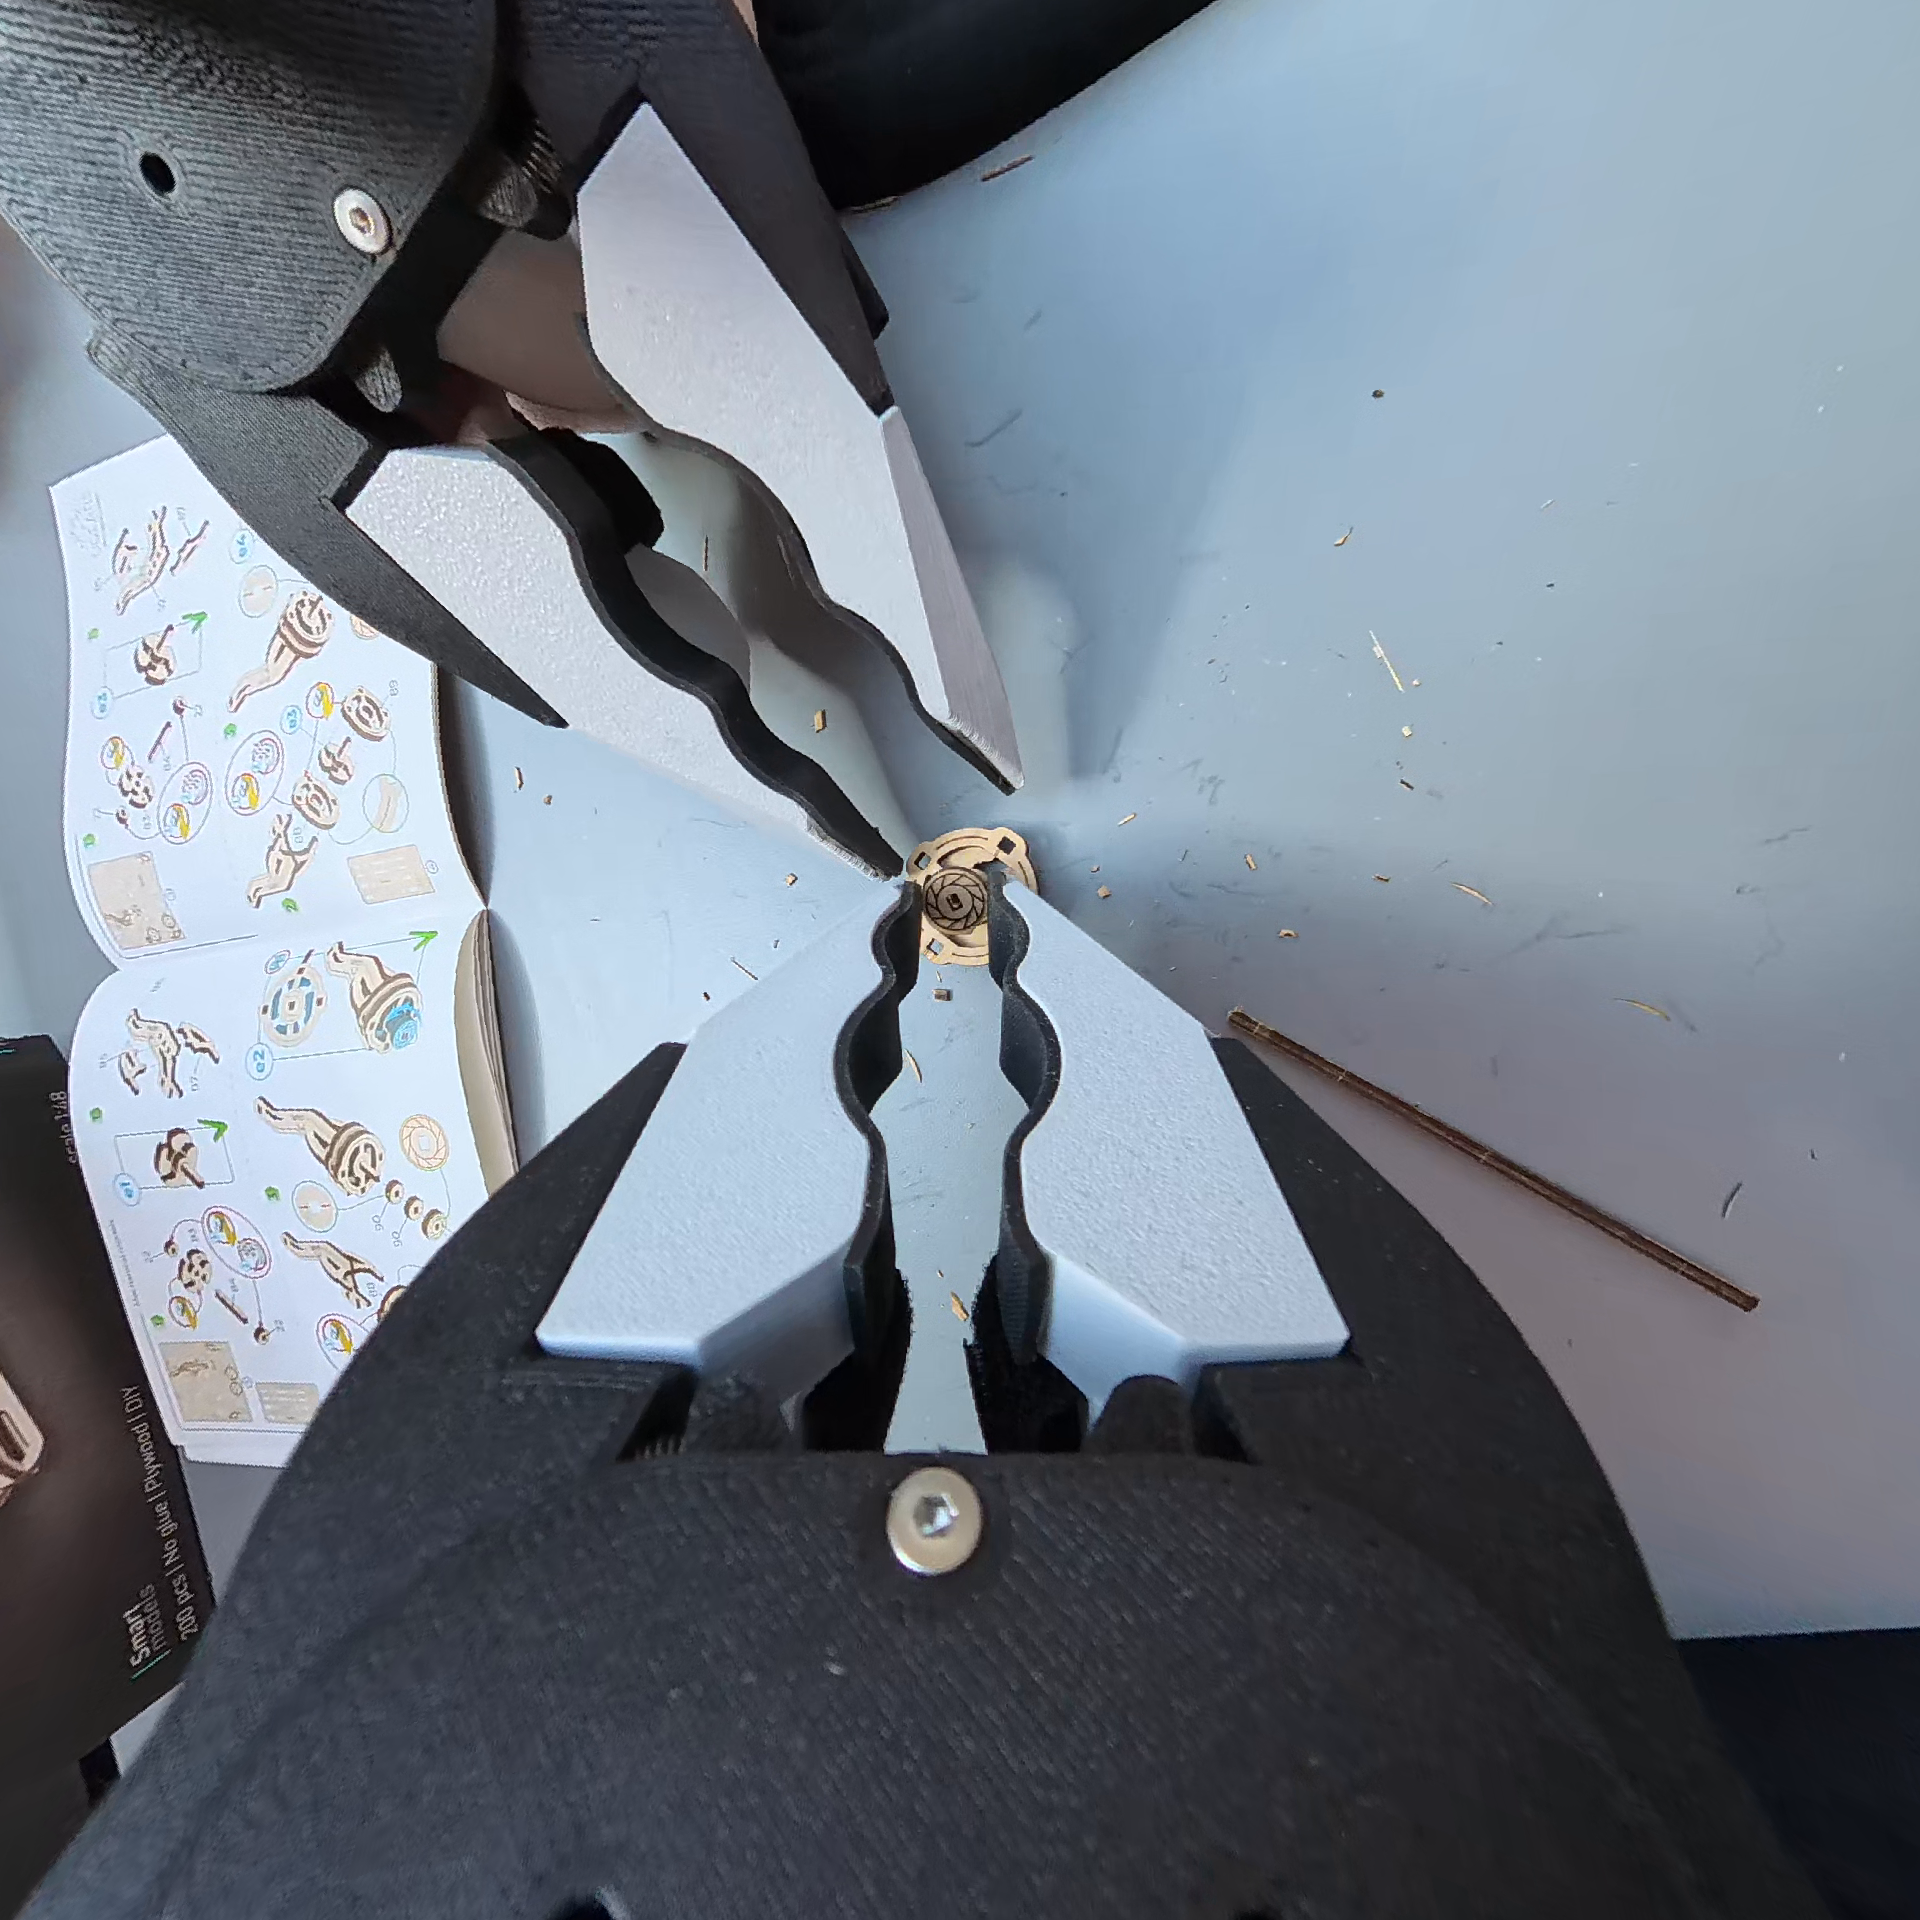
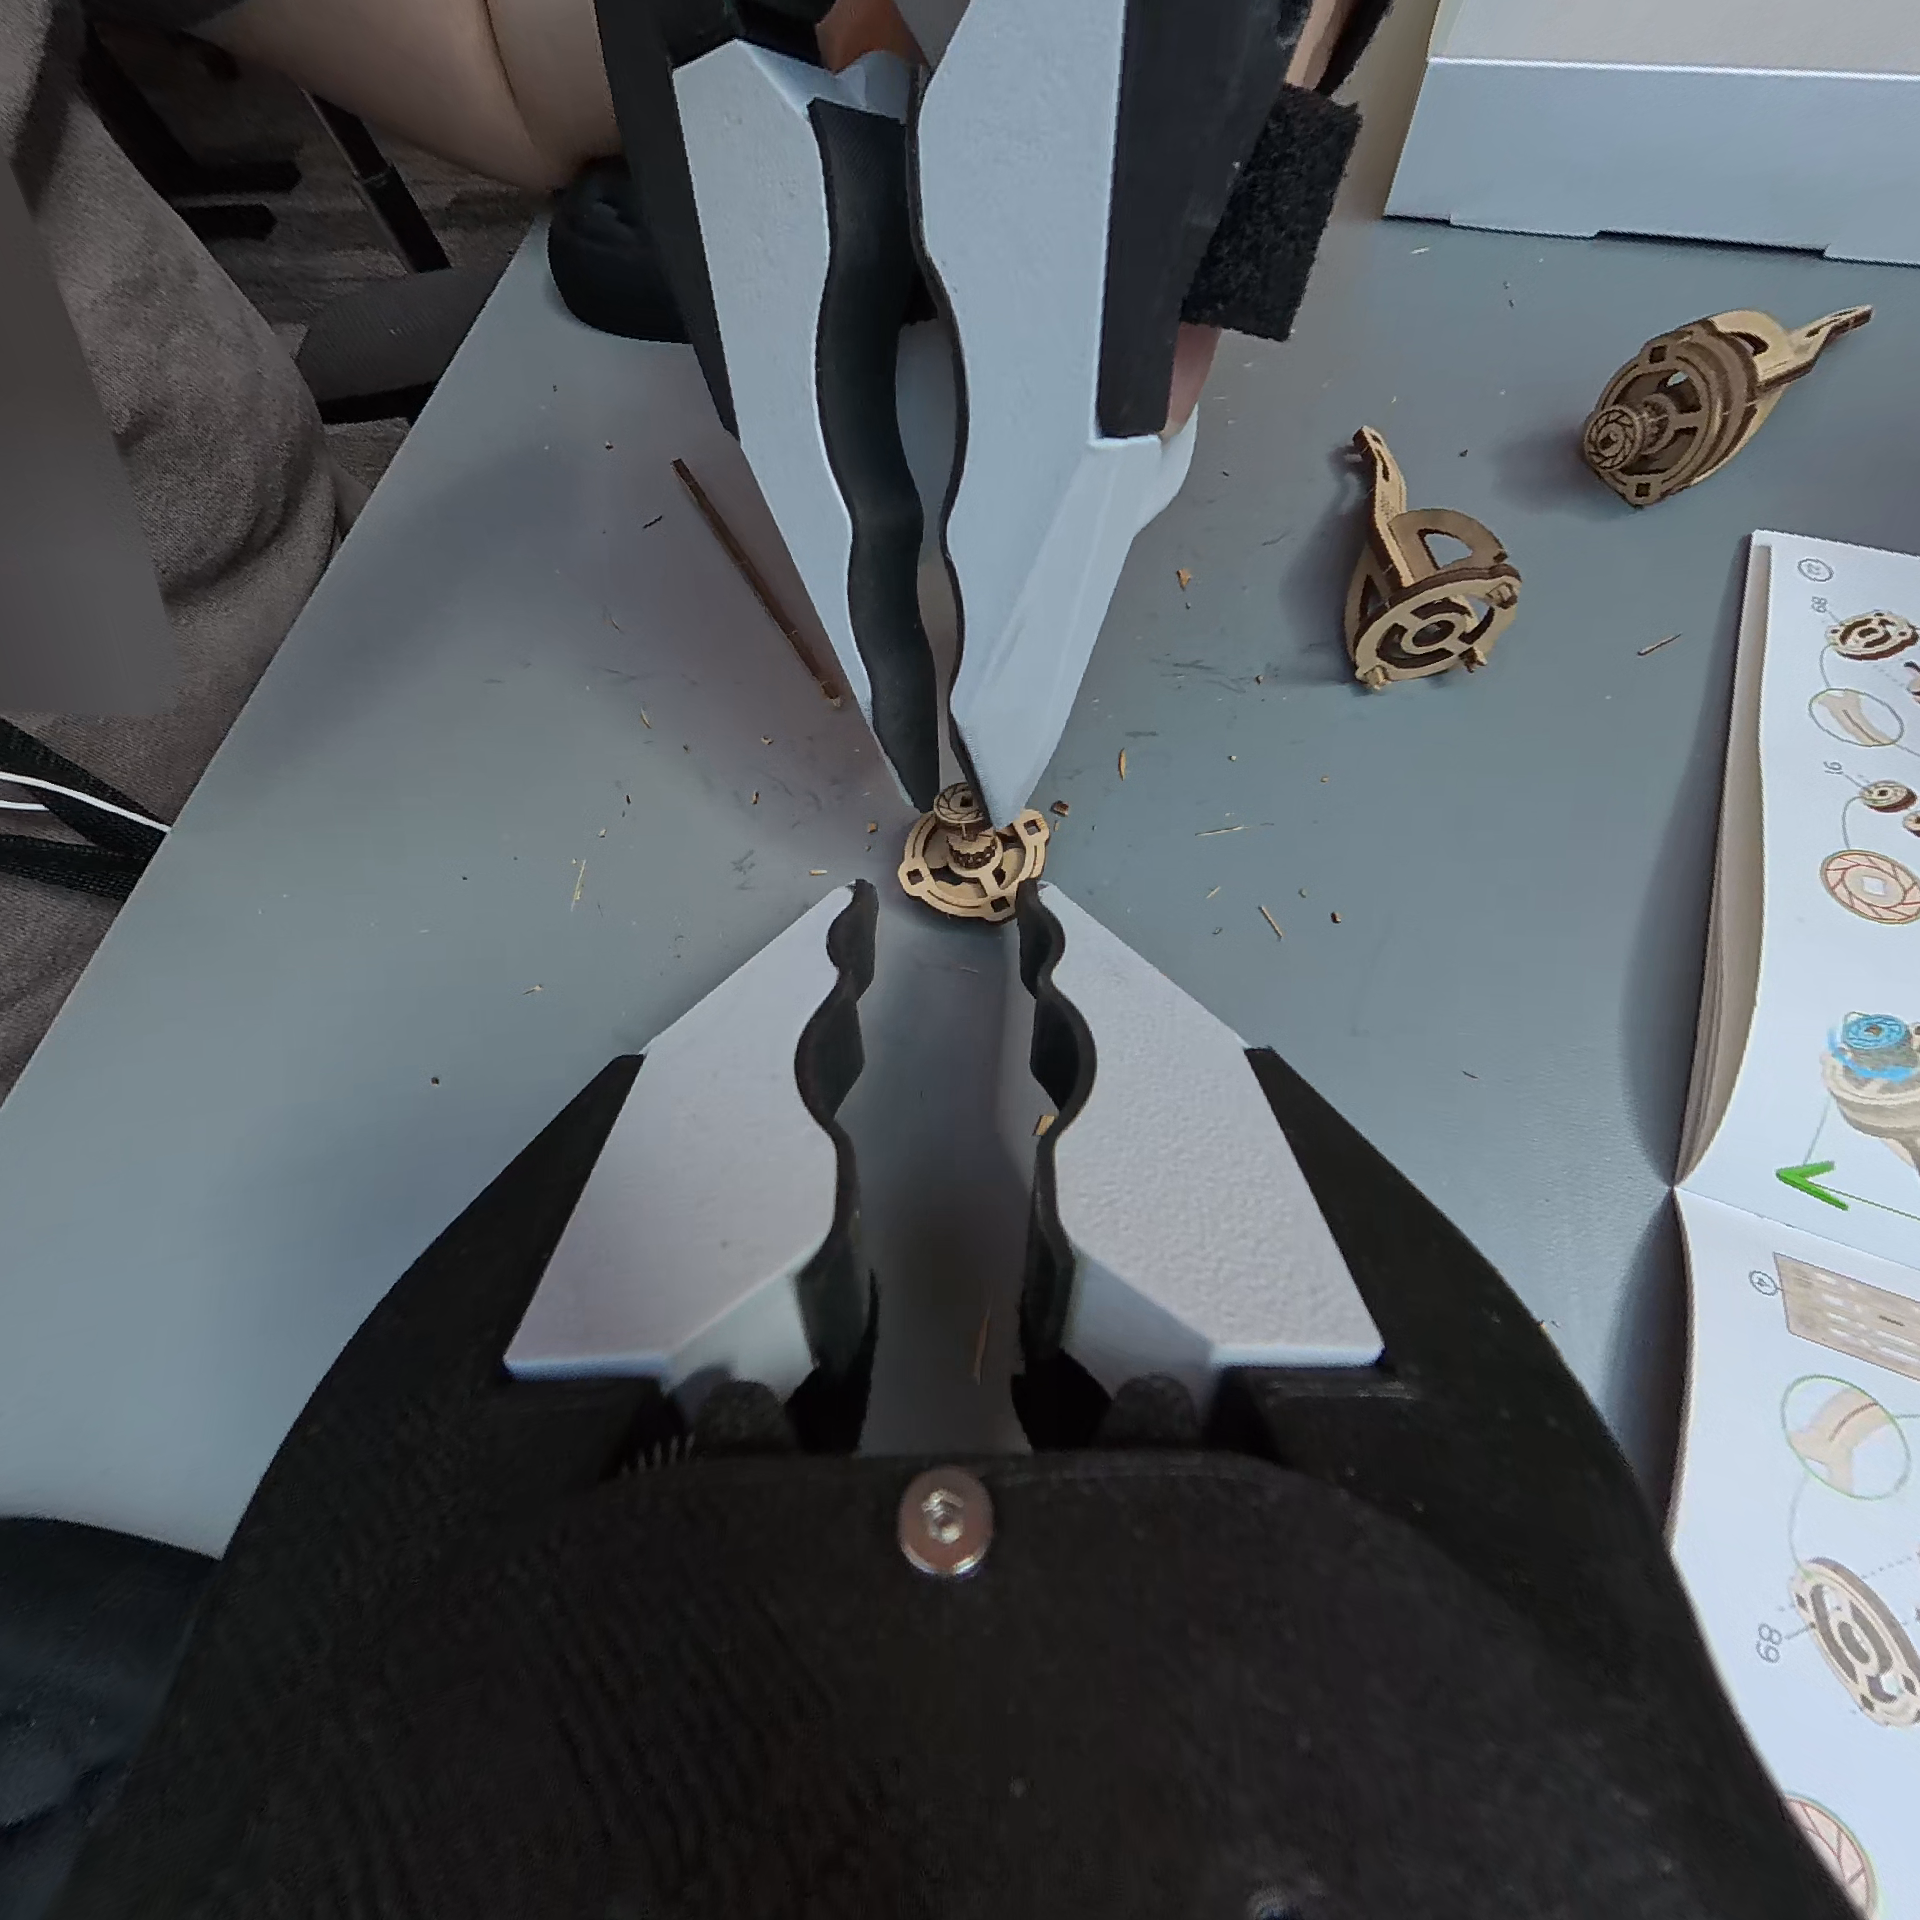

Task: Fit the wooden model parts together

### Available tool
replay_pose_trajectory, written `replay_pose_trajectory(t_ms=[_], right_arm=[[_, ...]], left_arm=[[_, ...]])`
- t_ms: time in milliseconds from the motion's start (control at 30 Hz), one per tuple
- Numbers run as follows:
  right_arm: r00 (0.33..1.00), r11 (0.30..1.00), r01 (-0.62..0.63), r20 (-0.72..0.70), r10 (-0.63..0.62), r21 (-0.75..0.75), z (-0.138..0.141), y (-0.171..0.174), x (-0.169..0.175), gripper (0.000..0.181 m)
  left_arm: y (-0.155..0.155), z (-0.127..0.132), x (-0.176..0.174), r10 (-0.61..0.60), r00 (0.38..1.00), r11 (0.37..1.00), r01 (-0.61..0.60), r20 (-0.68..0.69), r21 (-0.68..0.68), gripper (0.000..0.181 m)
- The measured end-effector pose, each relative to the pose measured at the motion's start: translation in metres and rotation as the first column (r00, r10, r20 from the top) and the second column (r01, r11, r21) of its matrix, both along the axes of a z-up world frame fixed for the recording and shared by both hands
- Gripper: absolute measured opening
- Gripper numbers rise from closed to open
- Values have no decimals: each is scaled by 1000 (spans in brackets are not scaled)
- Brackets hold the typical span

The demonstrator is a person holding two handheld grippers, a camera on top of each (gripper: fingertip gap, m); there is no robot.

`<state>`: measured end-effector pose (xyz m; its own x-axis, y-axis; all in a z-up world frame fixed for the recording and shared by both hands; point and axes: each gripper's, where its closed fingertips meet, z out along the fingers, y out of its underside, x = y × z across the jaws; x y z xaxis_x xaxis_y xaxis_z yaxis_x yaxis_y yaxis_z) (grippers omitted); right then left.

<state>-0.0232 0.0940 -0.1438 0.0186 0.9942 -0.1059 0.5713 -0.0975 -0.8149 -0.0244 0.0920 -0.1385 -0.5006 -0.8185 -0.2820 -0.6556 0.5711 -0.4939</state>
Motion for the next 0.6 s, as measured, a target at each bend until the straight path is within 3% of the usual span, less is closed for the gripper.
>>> replay_pose_trajectory(t_ms=[33,300,433,600], right_arm=[[1000,1000,4,-3,-4,13,1,1,1,26],[988,998,60,-145,-57,15,34,17,36,19],[988,996,79,-133,-74,31,39,18,53,15],[995,982,27,-92,-44,-187,39,1,82,12]], left_arm=[[1,0,-1,0,1000,1000,0,0,3,10],[7,12,-5,14,999,1000,-14,29,3,9],[2,18,-3,1,999,1000,-1,54,-13,10],[-2,21,-2,-8,998,999,10,63,-32,9]])
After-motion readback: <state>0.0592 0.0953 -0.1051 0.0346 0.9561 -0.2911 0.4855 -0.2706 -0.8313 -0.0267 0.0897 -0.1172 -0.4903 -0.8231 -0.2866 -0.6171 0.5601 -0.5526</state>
